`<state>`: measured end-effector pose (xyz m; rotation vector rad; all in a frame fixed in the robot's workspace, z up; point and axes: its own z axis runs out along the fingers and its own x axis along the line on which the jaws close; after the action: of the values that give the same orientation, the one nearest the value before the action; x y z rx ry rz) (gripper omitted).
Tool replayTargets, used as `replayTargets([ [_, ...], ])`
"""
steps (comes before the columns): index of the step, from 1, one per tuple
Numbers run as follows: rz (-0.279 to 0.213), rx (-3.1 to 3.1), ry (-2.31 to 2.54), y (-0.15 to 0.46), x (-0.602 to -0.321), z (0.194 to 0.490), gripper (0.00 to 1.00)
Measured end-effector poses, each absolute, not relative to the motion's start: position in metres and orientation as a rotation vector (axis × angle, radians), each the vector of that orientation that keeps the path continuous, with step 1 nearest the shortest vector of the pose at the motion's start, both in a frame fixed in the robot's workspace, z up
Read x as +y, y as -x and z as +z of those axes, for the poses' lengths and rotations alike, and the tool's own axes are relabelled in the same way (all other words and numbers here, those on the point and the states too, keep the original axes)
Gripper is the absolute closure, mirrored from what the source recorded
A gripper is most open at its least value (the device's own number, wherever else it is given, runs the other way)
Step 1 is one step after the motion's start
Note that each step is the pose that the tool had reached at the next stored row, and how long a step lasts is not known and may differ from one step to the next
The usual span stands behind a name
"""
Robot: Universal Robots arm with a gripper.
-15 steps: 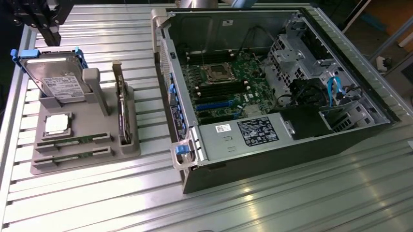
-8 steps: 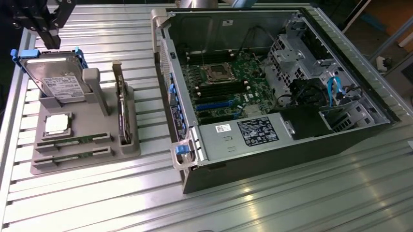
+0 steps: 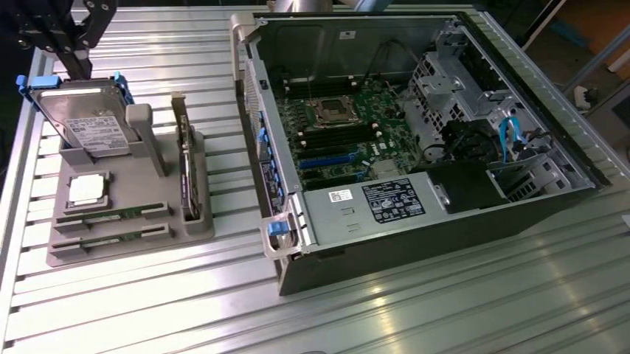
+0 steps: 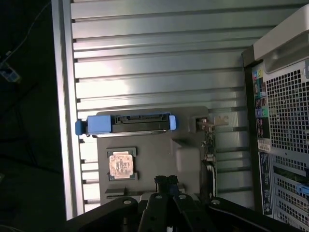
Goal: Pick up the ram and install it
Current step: 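Reach for the ram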
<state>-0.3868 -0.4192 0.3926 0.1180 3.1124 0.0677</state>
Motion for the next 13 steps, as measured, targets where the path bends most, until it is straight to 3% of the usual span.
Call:
replayTargets([
  [13, 0.068, 3.113, -0.118, 0.387, -0.436, 0.393, 0.89],
])
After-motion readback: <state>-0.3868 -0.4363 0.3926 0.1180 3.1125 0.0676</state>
